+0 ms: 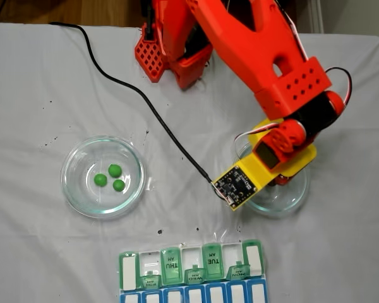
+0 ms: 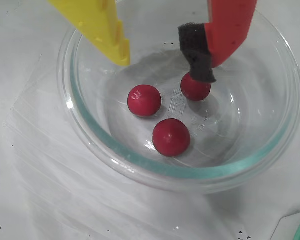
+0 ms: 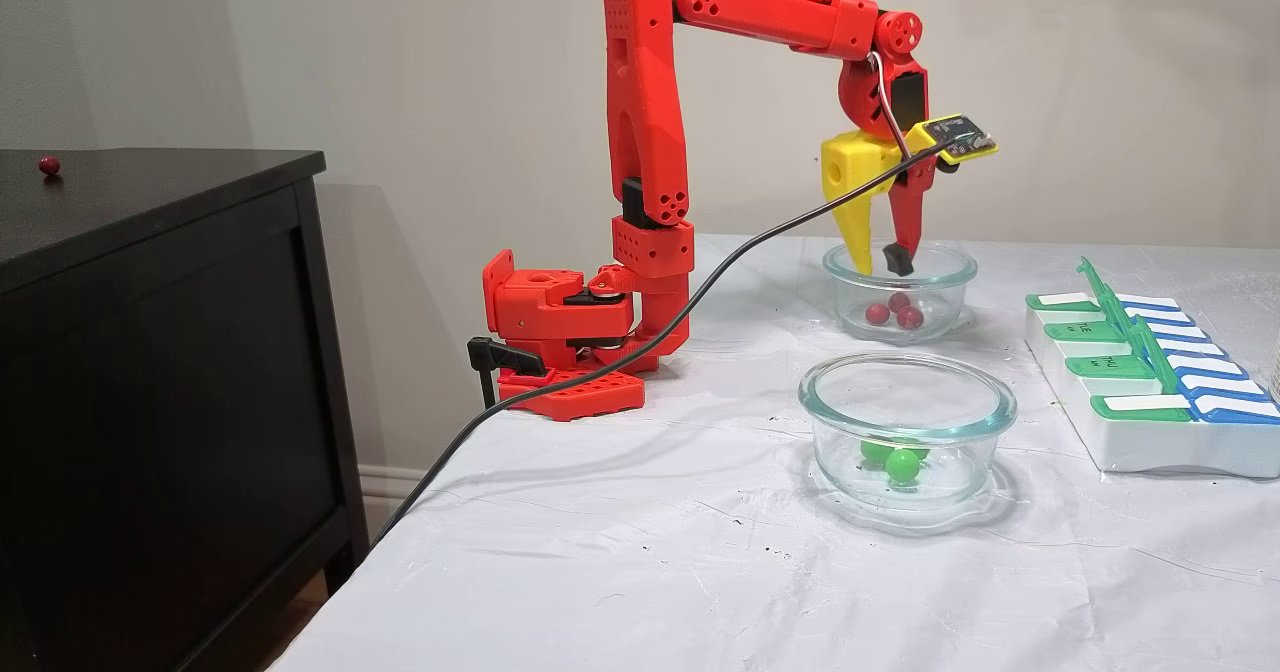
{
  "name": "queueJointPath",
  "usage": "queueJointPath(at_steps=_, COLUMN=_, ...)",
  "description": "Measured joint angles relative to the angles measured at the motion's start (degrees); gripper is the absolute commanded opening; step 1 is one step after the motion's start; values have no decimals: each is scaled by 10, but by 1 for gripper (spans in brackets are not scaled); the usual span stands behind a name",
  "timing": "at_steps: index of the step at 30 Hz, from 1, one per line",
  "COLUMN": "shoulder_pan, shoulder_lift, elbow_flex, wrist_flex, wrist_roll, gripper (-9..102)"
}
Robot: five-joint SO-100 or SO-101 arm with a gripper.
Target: Sort medicines into box.
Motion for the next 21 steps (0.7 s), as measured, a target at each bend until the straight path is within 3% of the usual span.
queueJointPath(at_steps=21, shoulder_pan=-15, shoulder_lift=-33, elbow_flex=28, wrist_flex=-88, wrist_roll=43, gripper=29)
